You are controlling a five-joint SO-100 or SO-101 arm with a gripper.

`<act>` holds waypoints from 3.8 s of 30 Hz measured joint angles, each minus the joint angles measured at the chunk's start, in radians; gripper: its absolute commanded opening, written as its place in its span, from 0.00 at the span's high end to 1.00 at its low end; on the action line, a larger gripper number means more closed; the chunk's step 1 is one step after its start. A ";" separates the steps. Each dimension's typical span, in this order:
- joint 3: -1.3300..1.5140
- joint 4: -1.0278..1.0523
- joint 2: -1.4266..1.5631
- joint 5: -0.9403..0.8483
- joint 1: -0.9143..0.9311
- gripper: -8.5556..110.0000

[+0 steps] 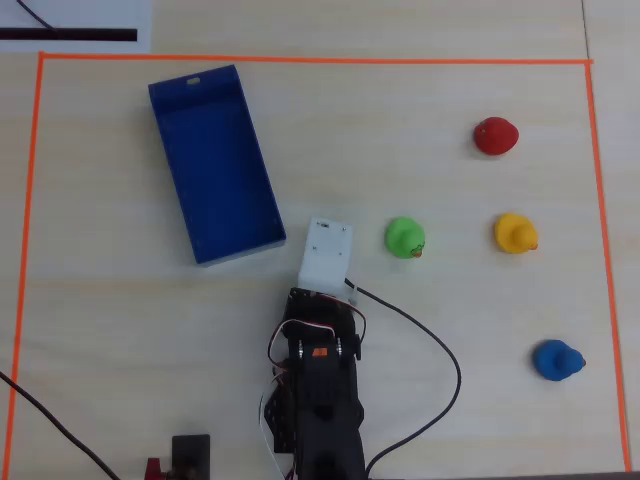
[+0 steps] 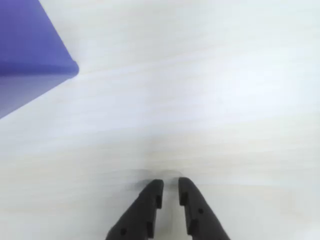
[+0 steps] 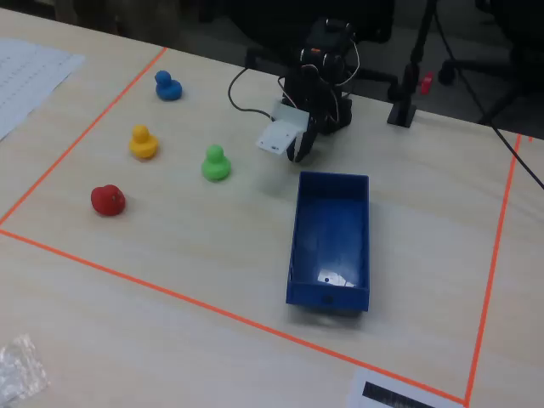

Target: Grasp blue duck and put it into box.

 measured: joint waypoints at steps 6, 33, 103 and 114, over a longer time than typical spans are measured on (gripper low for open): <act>0.000 0.000 0.000 0.000 0.000 0.93; 0.000 0.000 0.000 0.000 0.000 0.93; -1.209 -0.986 -1.430 -0.207 1.374 0.64; -0.979 -1.376 -1.623 -0.253 1.522 0.64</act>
